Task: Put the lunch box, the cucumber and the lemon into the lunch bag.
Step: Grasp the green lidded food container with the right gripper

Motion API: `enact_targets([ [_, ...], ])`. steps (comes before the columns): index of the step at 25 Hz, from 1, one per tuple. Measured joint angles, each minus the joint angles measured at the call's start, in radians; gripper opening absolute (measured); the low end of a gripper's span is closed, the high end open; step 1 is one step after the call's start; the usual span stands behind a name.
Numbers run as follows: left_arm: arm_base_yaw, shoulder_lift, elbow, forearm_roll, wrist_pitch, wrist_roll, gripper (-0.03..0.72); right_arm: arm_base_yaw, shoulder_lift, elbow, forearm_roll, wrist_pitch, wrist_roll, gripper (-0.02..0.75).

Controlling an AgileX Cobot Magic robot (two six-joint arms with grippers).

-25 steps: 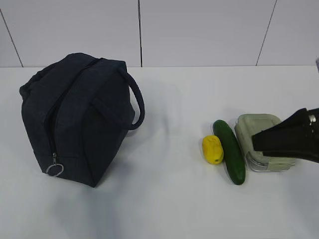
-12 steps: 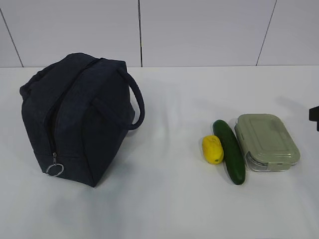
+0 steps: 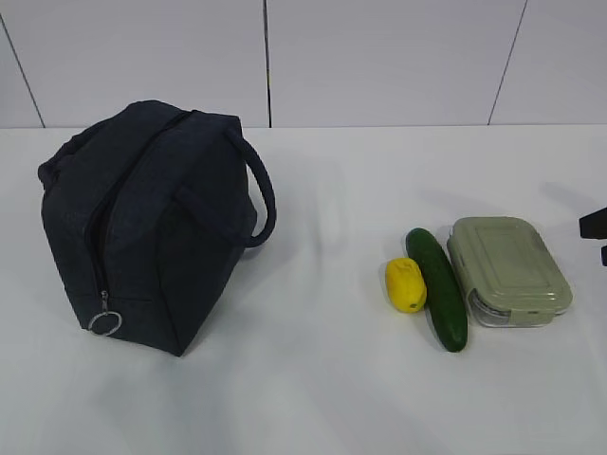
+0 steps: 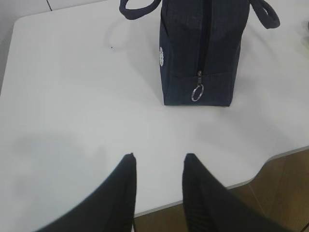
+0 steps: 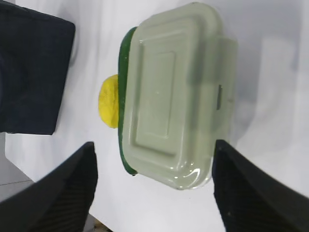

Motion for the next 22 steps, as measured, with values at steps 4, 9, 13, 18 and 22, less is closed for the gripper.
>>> enact_targets([
  [4,0.0,0.0,0.0,0.0,0.0,0.0,0.235,0.001,0.074,-0.059,-0.013,0.0,-0.004,0.56],
  [9,0.0,0.0,0.0,0.0,0.0,0.0,0.235,0.02,0.155,-0.15,-0.017,0.0,-0.004,0.563],
  [13,0.0,0.0,0.0,0.0,0.0,0.0,0.235,0.091,0.218,-0.225,-0.076,0.0,0.013,0.563],
  [18,0.0,0.0,0.0,0.0,0.0,0.0,0.235,0.143,0.277,-0.304,-0.14,0.0,0.049,0.563],
  [22,0.0,0.0,0.0,0.0,0.0,0.0,0.235,0.13,0.279,-0.307,-0.165,0.0,0.074,0.563],
])
